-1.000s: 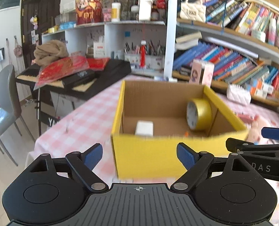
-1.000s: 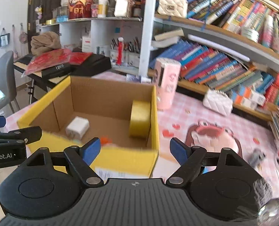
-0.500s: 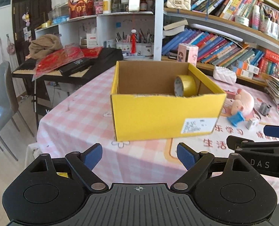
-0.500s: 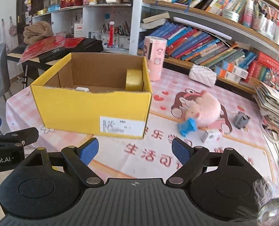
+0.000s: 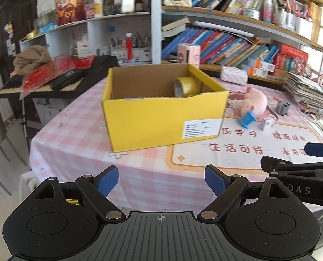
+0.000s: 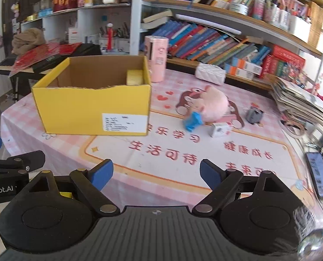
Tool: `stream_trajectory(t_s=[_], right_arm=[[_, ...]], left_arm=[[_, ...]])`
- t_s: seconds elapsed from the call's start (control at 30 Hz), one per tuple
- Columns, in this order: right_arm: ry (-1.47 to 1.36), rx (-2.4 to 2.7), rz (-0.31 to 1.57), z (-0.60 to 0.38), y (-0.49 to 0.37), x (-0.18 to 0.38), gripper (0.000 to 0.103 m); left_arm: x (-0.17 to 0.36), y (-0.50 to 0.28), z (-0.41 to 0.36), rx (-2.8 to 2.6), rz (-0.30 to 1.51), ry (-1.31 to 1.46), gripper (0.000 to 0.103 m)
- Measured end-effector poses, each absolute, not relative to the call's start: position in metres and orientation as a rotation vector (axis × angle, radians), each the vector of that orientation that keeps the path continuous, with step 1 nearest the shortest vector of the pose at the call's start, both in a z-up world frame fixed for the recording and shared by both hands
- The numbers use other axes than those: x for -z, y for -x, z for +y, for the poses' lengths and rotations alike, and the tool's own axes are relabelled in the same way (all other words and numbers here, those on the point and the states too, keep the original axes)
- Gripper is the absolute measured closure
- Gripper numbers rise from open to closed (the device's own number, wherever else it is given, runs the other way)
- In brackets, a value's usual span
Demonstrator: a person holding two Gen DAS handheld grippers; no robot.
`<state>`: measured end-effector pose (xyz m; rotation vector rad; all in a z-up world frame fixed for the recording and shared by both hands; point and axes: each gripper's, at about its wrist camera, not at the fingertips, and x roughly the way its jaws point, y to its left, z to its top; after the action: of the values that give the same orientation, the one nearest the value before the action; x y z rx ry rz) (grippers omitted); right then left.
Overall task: Organize objects
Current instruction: 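Withdraw both tools from the box back toward the table items, then reach the left tool to the blue plastic toy and grasp it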
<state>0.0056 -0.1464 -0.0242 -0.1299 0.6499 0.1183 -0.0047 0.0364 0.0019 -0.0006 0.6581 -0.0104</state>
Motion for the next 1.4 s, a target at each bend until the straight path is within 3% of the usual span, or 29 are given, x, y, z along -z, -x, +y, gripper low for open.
stream_trajectory(t_s=[1.4], right_arm=[[0.055, 0.061, 0.713, -0.231, -0.042, 0.032, 0.014]], left_arm=[[0.005, -0.052, -0.050, 0.198, 0.693, -0.078, 0.014]])
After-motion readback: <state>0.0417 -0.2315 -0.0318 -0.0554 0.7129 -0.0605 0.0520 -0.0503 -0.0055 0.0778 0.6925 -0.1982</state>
